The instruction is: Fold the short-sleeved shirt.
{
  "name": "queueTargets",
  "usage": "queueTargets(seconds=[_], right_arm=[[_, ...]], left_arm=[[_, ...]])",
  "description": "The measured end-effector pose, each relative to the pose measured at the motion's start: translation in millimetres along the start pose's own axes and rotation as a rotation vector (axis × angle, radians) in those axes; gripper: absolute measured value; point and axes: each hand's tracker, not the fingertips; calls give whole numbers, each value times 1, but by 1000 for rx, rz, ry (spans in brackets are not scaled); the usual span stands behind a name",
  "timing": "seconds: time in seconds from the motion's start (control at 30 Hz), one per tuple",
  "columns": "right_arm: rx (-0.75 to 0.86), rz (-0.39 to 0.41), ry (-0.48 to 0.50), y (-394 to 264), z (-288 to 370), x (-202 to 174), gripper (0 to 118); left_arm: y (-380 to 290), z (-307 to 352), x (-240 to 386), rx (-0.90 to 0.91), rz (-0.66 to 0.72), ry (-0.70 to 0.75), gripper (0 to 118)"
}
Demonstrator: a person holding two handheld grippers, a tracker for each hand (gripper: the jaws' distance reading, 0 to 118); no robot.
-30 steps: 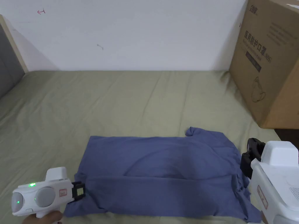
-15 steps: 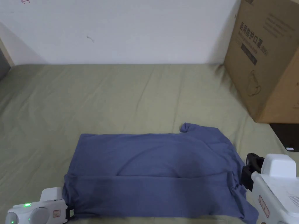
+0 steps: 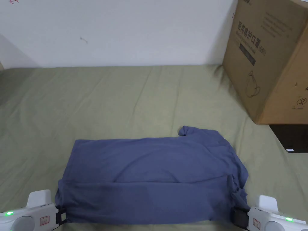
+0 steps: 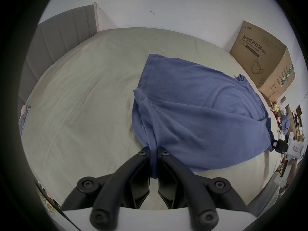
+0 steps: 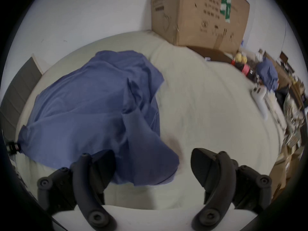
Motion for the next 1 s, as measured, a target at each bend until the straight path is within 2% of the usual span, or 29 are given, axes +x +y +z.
queueTargets(seconds=[0.03,0.07,0.13,0.17,0.23,0.43,0.7,0.8,1.0], right_arm=[[0,-20,36,-2,-2,2,78],[4,-20,66,-3,-2,2,52],[6,-33,101,-3,0,1,15],[21,-30,139,-4,5,-1,12],[46,7,87,-3,17,-5,10],[119,10,104,-9,59,3,10],[95,42,73,-59,102,14,10],[54,61,48,-80,96,16,10],[-24,43,19,-100,66,20,10]], left_arm=[[-1,0,0,-3,0,2,5],[-2,1,0,-3,0,3,5],[-3,3,0,-1,4,2,5],[-4,4,-1,-1,11,0,5],[-5,8,-4,7,21,-4,5],[-11,28,-10,33,42,-22,5],[-59,57,-26,3,58,-22,5],[-82,52,-31,-34,61,-13,5],[-105,26,-27,-91,36,27,5]])
